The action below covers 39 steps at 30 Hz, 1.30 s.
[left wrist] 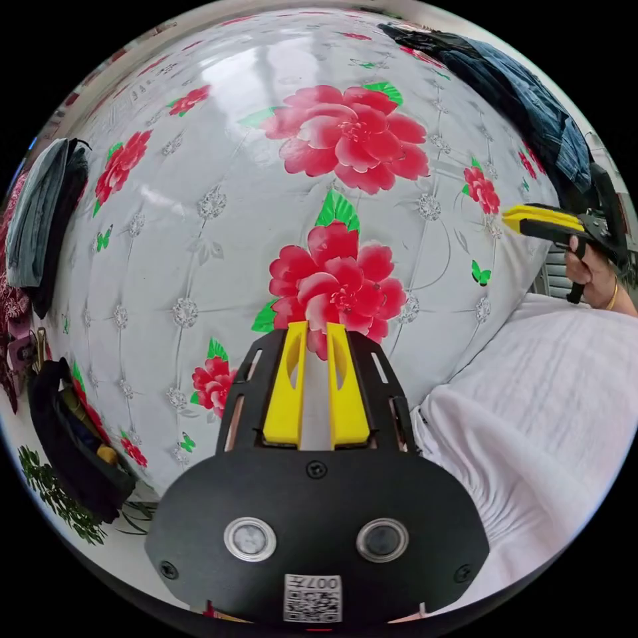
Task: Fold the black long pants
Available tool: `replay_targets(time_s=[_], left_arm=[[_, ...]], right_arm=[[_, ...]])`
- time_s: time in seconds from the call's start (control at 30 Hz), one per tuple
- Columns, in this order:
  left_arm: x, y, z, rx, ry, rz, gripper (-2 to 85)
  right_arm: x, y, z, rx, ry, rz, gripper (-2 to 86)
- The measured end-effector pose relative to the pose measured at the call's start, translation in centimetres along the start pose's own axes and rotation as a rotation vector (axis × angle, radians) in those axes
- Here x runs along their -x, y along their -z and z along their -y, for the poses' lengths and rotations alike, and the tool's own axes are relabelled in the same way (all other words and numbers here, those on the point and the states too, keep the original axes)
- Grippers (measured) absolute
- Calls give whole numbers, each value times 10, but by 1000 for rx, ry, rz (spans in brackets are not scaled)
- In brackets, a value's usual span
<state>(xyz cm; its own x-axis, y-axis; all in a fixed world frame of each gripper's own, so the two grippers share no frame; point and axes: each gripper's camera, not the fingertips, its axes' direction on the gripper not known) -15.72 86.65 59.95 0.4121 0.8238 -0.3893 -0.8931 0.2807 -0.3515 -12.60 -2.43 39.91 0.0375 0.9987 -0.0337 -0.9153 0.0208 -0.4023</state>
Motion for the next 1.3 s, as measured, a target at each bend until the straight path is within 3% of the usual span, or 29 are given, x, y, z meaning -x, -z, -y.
replay_targets(time_s=[0.13, 0.3, 0.4, 0.63, 0.7, 0.8, 0.97, 1.03, 1.13, 1.2, 1.3], left_arm=[[-15, -8, 9, -5, 36, 20, 48], [-22, -11, 20, 0, 79, 21, 50], [-26, -10, 30, 20, 108, 30, 51], [-28, 3, 57, 118, 222, 70, 41], [-26, 9, 58, 124, 304, 76, 34], [-22, 22, 51, 101, 432, 74, 13], [-13, 51, 29, 30, 588, 1, -8], [-14, 74, 17, -51, 595, -52, -9], [-15, 109, 4, -130, 585, -71, -10], [-13, 130, -4, -172, 576, -76, -10], [-5, 173, -19, -272, 567, -126, -10]], right_arm=[[-65, 92, -24, -269, -181, -86, 50], [-186, 269, -87, -612, -498, -476, 83], [-251, 364, -118, -693, -633, -660, 106], [-371, 488, -128, -535, -780, -894, 128], [-399, 498, -118, -403, -784, -962, 128], [-432, 490, -110, -214, -807, -946, 114], [-435, 487, -117, -146, -856, -818, 65], [-418, 513, -128, -243, -882, -770, 58], [-356, 602, -171, -719, -854, -574, 54], [-282, 674, -193, -1039, -696, -440, 52], [-161, 743, -190, -1262, -459, -433, 51]])
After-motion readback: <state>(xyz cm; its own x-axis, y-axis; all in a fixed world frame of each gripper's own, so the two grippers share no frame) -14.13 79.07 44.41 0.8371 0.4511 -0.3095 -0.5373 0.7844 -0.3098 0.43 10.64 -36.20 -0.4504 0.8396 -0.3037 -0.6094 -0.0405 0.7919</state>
